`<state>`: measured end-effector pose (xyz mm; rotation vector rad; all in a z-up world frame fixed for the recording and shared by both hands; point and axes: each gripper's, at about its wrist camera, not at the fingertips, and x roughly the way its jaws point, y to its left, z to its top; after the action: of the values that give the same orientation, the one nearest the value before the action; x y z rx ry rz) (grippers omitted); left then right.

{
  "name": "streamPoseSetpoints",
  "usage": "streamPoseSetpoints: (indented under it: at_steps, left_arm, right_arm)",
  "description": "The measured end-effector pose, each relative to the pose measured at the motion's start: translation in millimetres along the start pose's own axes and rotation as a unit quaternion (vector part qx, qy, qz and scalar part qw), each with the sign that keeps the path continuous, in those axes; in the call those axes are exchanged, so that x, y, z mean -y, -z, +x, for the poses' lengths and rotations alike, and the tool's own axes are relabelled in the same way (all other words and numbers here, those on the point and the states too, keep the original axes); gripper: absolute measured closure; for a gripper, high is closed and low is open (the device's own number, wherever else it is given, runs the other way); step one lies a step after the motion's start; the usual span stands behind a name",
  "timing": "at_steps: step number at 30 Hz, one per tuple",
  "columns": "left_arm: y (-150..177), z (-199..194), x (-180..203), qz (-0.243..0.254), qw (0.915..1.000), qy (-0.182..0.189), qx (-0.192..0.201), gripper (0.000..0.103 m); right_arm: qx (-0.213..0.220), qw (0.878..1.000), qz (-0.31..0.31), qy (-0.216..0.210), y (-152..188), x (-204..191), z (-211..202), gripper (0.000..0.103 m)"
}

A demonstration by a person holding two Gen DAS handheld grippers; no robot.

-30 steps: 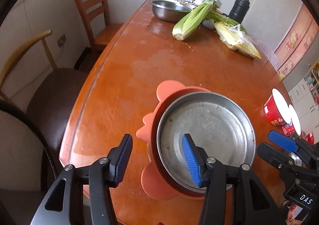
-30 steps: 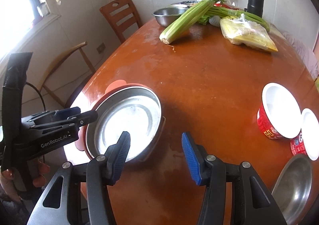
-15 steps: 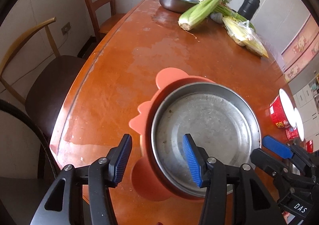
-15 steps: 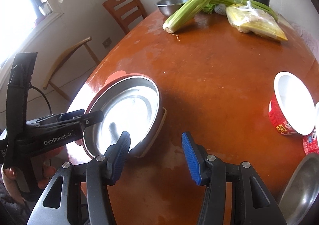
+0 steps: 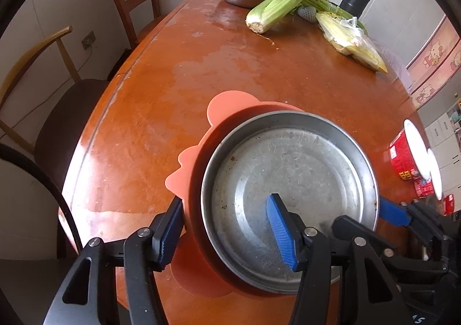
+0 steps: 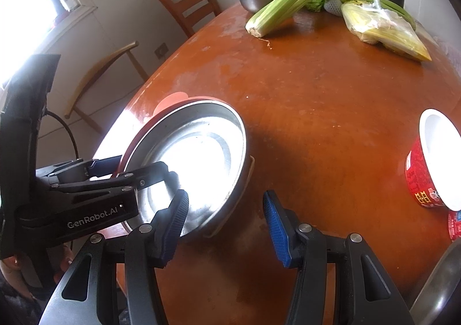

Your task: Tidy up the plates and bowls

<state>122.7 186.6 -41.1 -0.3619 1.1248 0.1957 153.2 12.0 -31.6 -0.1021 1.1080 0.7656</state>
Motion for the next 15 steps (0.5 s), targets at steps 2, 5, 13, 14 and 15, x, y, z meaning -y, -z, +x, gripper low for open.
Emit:
streamPoseSetpoints:
  at_steps: [2,5,13,14,15]
  left_arm:
    - [-2,1,4,0.002,1.0,0.005,-0.002,0.046]
    - [-6,5,14,0.01,0.9998,0.013,-0.005,0.046]
    - [-21,17,36,0.026,0.9995,0.019,-0.007,0.046]
    - [-23,17,38,0.027,0.9994,0.019,-0.007,0.046]
    - [-25,19,40,0.03,0.9994,0.018,-0.006,0.046]
  right_arm:
    - [-0.002,1.0,0.002,0.002,0,2,1,0.048]
    - [-0.004,1.0,0.006,0.005,0,6,2,0.048]
    - [0.005,0.999,0.029,0.019,-2,26,-3,0.048]
    - [0.006,0.999,0.032,0.021,-3,29,-3,0.048]
    - [0.008,0.999,0.035,0.023,-3,32,-4,0.048]
